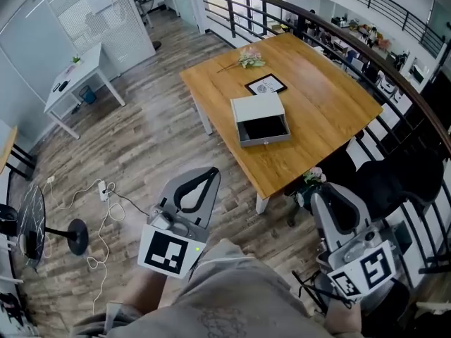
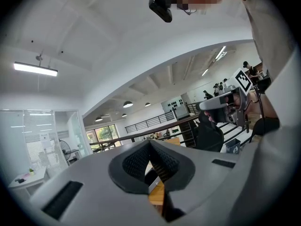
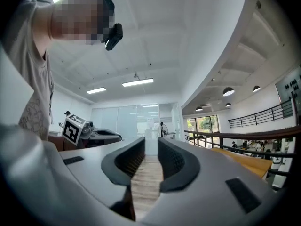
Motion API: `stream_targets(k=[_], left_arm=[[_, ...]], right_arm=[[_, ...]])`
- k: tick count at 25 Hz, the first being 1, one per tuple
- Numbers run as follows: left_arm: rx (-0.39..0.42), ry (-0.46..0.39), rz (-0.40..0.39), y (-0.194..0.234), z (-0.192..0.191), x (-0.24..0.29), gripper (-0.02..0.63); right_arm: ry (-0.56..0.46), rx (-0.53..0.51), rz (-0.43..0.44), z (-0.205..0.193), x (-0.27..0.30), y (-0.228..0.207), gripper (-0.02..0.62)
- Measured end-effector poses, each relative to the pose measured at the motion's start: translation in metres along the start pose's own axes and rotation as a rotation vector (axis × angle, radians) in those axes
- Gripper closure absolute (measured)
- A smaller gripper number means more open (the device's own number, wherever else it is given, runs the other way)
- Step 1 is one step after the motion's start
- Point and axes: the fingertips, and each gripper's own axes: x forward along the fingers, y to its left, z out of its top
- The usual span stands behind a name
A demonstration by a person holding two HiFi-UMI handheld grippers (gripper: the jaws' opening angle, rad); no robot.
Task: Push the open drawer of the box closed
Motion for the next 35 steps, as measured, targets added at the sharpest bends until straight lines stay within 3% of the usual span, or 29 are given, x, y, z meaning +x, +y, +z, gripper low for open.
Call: stream_targets(k=[2,3,9,18,26,35], left_arm=[[-0.011,0.025,0.011,0.005,-0.009,0.001,0.589],[-0.02,0.037,0.015,0.009,-0.014,0.002,0.589],[-0.011,0.133,0.014,0.029,-0.064,0.028,0.59],[-0.086,0.255,-0.039,0.067,-0.148,0.082,0.589],[-0.159,0.372,-0.125,0.115,-0.224,0.139,0.589],[-0.19,0.49,-0.282,0.161,-0.312,0.204,0.589]], right_arm=[[0.061,-0.013,0.003,-0.011,0.01,-0.001,0.384],[0.085,-0.006,0.008,-0.016,0.016,-0.003,0.377],[0.23,0.056,0.027,-0.069,0.059,-0.02,0.377],[0.446,0.139,-0.011,-0.165,0.135,-0.052,0.377],[0.662,0.246,-0.112,-0.261,0.192,-0.094,0.377],[0.878,0.311,-0.279,-0.354,0.236,-0.144,0.387]])
